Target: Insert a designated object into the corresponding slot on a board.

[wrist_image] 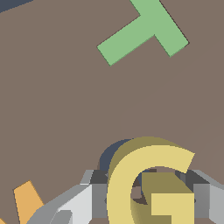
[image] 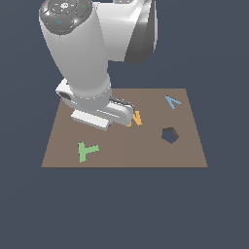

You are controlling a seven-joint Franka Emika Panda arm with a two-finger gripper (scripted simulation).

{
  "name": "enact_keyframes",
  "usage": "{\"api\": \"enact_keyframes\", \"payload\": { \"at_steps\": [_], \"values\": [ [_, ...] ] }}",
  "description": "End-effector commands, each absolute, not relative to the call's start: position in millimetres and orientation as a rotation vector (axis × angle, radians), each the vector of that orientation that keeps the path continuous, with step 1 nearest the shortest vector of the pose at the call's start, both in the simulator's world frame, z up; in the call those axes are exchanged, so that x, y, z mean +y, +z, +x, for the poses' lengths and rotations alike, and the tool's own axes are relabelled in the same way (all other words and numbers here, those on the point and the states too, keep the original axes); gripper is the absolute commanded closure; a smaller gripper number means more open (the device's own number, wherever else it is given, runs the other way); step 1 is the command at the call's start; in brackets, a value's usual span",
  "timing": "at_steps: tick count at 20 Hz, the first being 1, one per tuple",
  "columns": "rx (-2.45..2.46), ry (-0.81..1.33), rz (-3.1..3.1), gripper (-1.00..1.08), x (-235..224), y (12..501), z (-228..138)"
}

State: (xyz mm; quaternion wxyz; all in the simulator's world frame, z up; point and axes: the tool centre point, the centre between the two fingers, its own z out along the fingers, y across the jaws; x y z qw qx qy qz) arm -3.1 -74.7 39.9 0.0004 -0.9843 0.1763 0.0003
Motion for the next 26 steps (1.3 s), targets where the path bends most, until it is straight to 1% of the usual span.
{"api": "enact_keyframes", "payload": {
  "at_steps": [1,10,16,17,26],
  "values": [
    [0.485,0.001,-3.103,1.08,-70,40,-3],
    [0.421,0.002,-3.112,1.08,-65,40,-4],
    [0.413,0.002,-3.115,1.08,-65,30,-5],
    [0.413,0.002,-3.115,-0.92,-65,30,-5],
    [0.413,0.002,-3.115,-0.92,-65,30,-5]
  ]
}}
